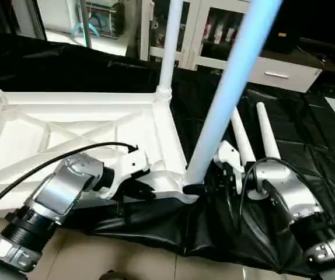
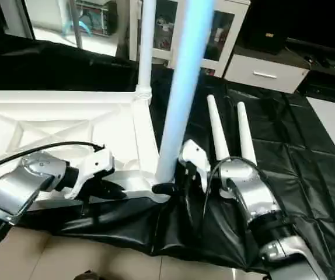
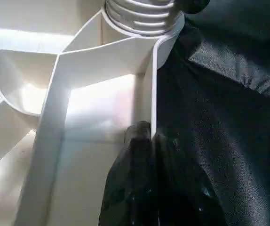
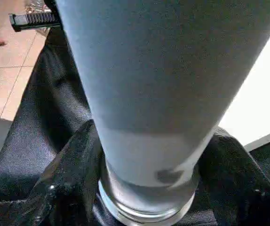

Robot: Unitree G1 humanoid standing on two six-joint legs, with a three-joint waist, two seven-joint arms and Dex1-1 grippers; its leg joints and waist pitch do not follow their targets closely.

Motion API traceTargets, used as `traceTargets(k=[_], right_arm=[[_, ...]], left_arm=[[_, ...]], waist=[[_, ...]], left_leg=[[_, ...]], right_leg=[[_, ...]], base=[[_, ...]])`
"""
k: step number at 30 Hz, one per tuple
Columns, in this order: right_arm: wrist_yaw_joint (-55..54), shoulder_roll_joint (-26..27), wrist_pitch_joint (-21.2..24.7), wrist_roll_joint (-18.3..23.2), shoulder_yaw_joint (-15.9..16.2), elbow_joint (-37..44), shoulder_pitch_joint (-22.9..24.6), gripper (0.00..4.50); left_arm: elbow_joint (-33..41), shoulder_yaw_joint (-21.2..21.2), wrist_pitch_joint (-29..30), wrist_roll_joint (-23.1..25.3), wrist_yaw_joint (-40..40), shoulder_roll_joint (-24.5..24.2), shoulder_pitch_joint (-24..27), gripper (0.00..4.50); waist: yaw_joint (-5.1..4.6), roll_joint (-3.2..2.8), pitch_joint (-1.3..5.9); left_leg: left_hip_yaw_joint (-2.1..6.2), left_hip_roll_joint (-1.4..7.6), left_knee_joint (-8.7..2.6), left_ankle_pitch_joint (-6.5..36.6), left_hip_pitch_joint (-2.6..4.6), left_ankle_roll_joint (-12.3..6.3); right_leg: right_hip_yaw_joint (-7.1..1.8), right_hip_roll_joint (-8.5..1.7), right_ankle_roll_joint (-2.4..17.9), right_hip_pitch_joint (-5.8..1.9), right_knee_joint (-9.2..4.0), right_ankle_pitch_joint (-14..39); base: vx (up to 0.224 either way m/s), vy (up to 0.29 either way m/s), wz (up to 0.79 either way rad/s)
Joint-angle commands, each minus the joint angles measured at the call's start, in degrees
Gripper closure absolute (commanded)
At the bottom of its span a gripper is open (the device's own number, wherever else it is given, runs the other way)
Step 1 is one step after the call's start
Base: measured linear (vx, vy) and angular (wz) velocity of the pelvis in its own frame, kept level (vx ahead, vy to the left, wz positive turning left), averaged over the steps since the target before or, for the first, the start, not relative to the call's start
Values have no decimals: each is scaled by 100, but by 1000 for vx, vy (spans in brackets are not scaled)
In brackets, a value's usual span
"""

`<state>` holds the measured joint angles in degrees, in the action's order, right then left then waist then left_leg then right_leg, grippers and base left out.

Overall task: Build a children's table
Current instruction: Rotate leg to tighten

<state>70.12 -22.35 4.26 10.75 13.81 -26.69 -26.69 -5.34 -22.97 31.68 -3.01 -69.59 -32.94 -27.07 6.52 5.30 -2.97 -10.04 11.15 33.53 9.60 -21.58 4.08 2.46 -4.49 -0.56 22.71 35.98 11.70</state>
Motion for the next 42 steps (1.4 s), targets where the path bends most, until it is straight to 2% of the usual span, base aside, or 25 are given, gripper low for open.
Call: traceTargets(k=[1, 5, 8, 11, 13, 14, 16, 19, 20, 21, 23, 25, 26, 27, 30, 31, 33, 34, 35, 36, 37, 38, 39, 40, 42], right_arm=[[84, -75, 91, -82, 85, -70, 208, 192], [-353, 110, 117, -38, -103, -276, 232, 192], [-1331, 463, 79, -192, -305, -700, 168, 192], [-3175, 1191, 175, -403, -614, -1281, 67, 193], [-3702, 1385, 178, -445, -699, -1441, 10, 193], [-4160, 1542, 185, -467, -783, -1590, -57, 193], [-5029, 1856, 193, -469, -960, -1925, -237, 193], [-6267, 2366, 78, -366, -1281, -2504, -583, 193], [-6267, 2366, 78, -366, -1281, -2504, -583, 193], [-6730, 2616, -12, -327, -1408, -2753, -754, 193], [-7076, 2852, -106, -365, -1467, -2949, -931, 193], [-7315, 3009, -250, -423, -1500, -3074, -1108, 193], [-7302, 3026, -327, -412, -1517, -3086, -1167, 193], [-7162, 3053, -434, -334, -1577, -3118, -1242, 193], [-6793, 3081, -542, -162, -1666, -3109, -1315, 193], [-6203, 3101, -645, 58, -1754, -3018, -1342, 163], [-5821, 3016, -867, 47, -1691, -2805, -1293, 145], [-5656, 2934, -922, 47, -1660, -2632, -1251, 137], [-5645, 2923, -921, 49, -1659, -2611, -1246, 140], [-5507, 2764, -885, 87, -1659, -2349, -1192, 138], [-5444, 2663, -852, 99, -1659, -2237, -1174, 112], [-5382, 2555, -795, 107, -1659, -2138, -1158, 101], [-5309, 2431, -727, 115, -1658, -2031, -1142, 101], [-5087, 2257, -648, 149, -1666, -1875, -1115, 101], [-4835, 2123, -578, 127, -1596, -1786, -1086, 71]], left_arm=[[-26, -266, 99, 34, -35, 69, 129, 450], [-90, -190, 94, 51, 148, 153, 130, 450], [-333, 19, 80, 106, 666, 449, 31, 450], [-1017, 595, 177, 127, 1966, 1248, -311, 450], [-1235, 745, 205, 132, 2317, 1447, -425, 450], [-1438, 872, 206, 145, 2636, 1606, -533, 450], [-1842, 1074, 90, 202, 3251, 1856, -747, 450], [-2248, 1343, -236, 243, 4078, 2229, -1029, 450], [-2248, 1343, -236, 243, 4078, 2229, -1029, 450], [-2372, 1419, -391, 255, 4314, 2393, -1136, 450], [-2490, 1447, -523, 290, 4461, 2538, -1243, 450], [-2570, 1406, -604, 354, 4473, 2598, -1329, 450], [-2561, 1399, -627, 353, 4438, 2593, -1338, 450], [-2574, 1364, -655, 347, 4374, 2557, -1340, 450], [-2585, 1329, -678, 330, 4304, 2497, -1314, 450], [-2596, 1276, -706, 339, 4217, 2421, -1277, 450], [-2559, 1237, -732, 342, 4068, 2337, -1210, 450], [-2507, 1209, -721, 341, 3944, 2278, -1155, 450], [-2498, 1203, -720, 341, 3926, 2270, -1147, 450], [-2361, 1106, -727, 336, 3648, 2153, -1046, 450], [-2271, 1050, -703, 322, 3479, 2088, -986, 450], [-2185, 999, -656, 317, 3346, 2018, -929, 450], [-2087, 944, -593, 314, 3200, 1937, -865, 450], [-1927, 835, -534, 300, 2929, 1797, -758, 450], [-1816, 787, -448, 277, 2788, 1714, -689, 450]], waist=[[-21, -100, 305], [-29, -106, 260], [-73, -95, 249], [-170, -79, 220], [-216, -48, 229], [-241, -72, 219], [-246, -100, 235], [-282, -108, 223], [-295, -118, 221], [-304, -130, 231], [-353, -134, 230], [-350, -132, 254], [-341, -81, 252], [-334, -79, 273], [-299, -62, 265], [-296, -54, 270], [-300, -61, 272], [-363, -78, 306], [-372, -75, 342], [-346, -73, 387], [-325, -62, 379], [-305, -63, 366], [-296, -52, 381], [-223, -65, 395], [-167, -58, 366]], left_leg=[[28, 214, -434, 1435, 149, 31], [59, 223, -487, 2049, 187, 190], [90, 221, -499, 2367, 196, 317], [144, 195, -516, 2818, 220, 476], [186, 181, -510, 2998, 230, 491], [194, 180, -525, 3003, 221, 487], [198, 173, -530, 3045, 261, 464], [209, 158, -546, 3312, 289, 472], [205, 149, -536, 3427, 319, 442], [205, 155, -539, 3466, 334, 432], [213, 170, -594, 3521, 307, 418], [192, 169, -606, 3359, 295, 376], [172, 164, -611, 3120, 251, 303], [167, 168, -613, 2842, 197, 242], [104, 169, -600, 2347, 160, 76], [94, 170, -595, 2335, 160, 39], [106, 180, -601, 2295, 110, -51], [155, 181, -628, 1960, -14, -38], [153, 184, -612, 1732, -29, -28], [121, 195, -553, 1335, 22, -96], [91, 199, -535, 1301, 72, -162], [35, 183, -488, 1262, 101, -282], [39, 176, -482, 1084, 52, -325], [-4, 166, -443, 711, 79, -436], [-49, 150, -417, 435, 55, -556]], right_leg=[[-207, -329, 1377, -204, -405, 682], [-212, -353, 1222, -170, -496, 1541], [-212, -372, 1091, -135, -538, 2075], [-185, -384, 844, -78, -627, 2846], [-149, -402, 658, -82, -681, 3264], [-147, -412, 589, -70, -700, 3344], [-126, -408, 516, -58, -747, 3340], [-81, -382, 455, -23, -784, 3262], [-49, -387, 423, -4, -821, 3298], [-33, -394, 426, -13, -823, 3240], [12, -400, 433, -50, -823, 2967], [-21, -420, 473, -58, -814, 2659], [-49, -433, 498, -58, -786, 2513], [-75, -457, 525, -97, -747, 2305], [-97, -448, 628, -96, -694, 1841], [-98, -453, 634, -104, -690, 1813], [-90, -459, 609, -145, -680, 1838], [-67, -469, 582, -244, -643, 1749], [-61, -459, 627, -263, -608, 1469], [-54, -425, 795, -210, -546, 833], [-54, -409, 890, -153, -550, 676], [-77, -400, 1103, -106, -524, 463], [-72, -396, 1159, -160, -482, 275], [-75, -377, 1238, -146, -434, -186], [-83, -361, 1320, -163, -396, -503]], base=[[0, 0, 0], [0, 0, 0], [0, 0, 0], [-17, 3, -1], [-58, 16, -8], [-52, 23, -10], [0, 0, 0], [0, 0, 0], [0, 0, 0], [0, 0, 0], [0, 0, 0], [0, 0, 0], [0, 0, 0], [0, 0, 0], [0, 0, 0], [0, 0, 0], [0, 0, 0], [0, 0, 0], [19, -19, -19], [0, 0, 0], [0, 0, 0], [68, -40, 5], [75, -34, 1], [75, -34, 1], [29, -12, -1]])
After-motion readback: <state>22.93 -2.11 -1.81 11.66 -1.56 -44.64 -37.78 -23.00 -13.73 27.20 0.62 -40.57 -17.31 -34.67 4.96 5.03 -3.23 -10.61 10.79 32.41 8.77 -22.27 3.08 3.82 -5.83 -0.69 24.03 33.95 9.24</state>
